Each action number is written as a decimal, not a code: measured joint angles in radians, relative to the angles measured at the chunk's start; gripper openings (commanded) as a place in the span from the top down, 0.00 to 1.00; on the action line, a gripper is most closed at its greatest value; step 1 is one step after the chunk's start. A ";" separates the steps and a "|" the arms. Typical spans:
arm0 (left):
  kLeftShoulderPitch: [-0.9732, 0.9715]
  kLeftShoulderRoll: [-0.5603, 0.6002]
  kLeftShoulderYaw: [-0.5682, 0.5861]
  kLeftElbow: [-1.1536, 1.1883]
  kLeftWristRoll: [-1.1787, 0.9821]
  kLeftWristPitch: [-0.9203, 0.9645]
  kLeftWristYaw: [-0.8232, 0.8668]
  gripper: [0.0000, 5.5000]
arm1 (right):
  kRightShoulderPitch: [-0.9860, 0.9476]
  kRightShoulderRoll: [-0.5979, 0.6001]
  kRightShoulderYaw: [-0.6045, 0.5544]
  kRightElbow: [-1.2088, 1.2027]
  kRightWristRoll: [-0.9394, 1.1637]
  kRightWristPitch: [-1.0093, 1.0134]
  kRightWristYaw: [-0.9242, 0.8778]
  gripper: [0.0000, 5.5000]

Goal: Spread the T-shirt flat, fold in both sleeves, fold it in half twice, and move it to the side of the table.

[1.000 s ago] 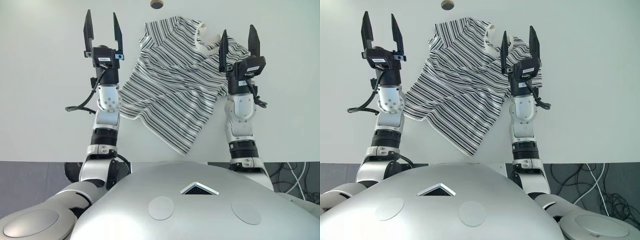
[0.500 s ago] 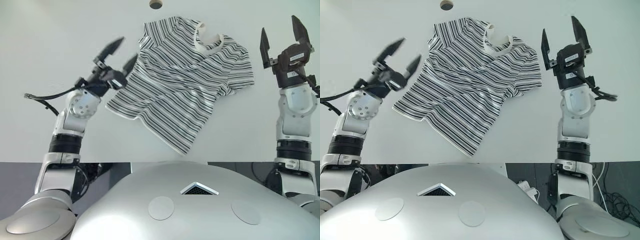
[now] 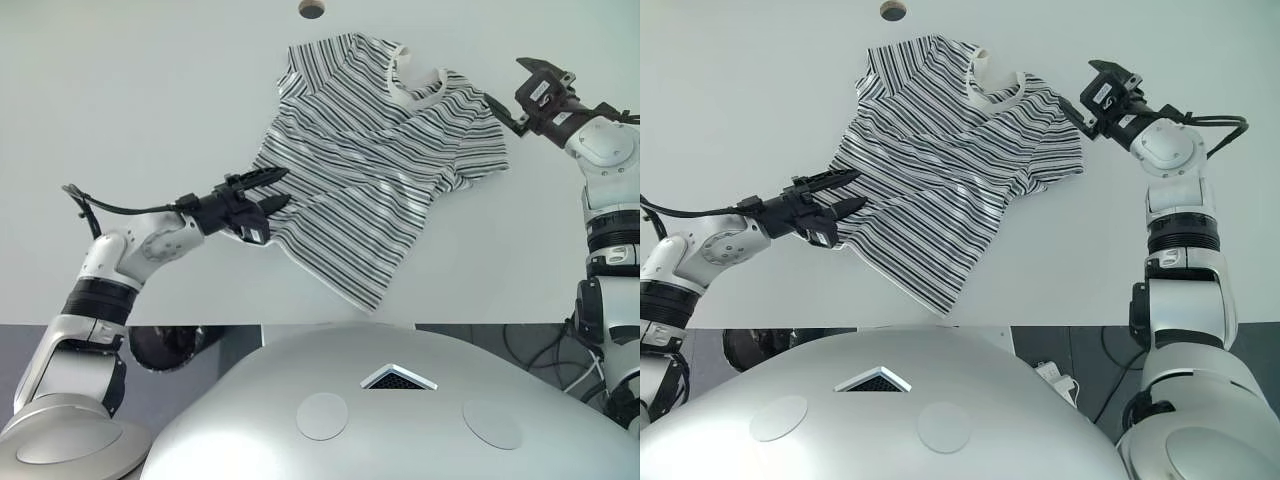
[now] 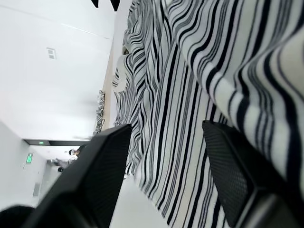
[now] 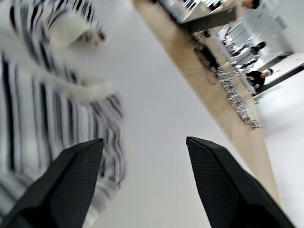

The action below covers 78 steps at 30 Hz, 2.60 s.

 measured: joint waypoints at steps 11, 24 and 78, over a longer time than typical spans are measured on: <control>0.189 0.094 -0.047 -0.277 -0.252 0.141 -0.218 0.50 | -0.255 0.005 0.219 0.253 -0.239 -0.070 -0.047 0.41; 0.223 -0.103 -0.083 -0.703 -0.719 0.712 -0.404 0.50 | -0.528 0.196 0.412 0.511 -0.470 -0.005 -0.291 0.41; -0.535 -0.209 -0.216 0.632 0.120 0.121 0.305 0.50 | 0.721 -0.380 0.156 -1.170 0.209 0.311 0.397 0.41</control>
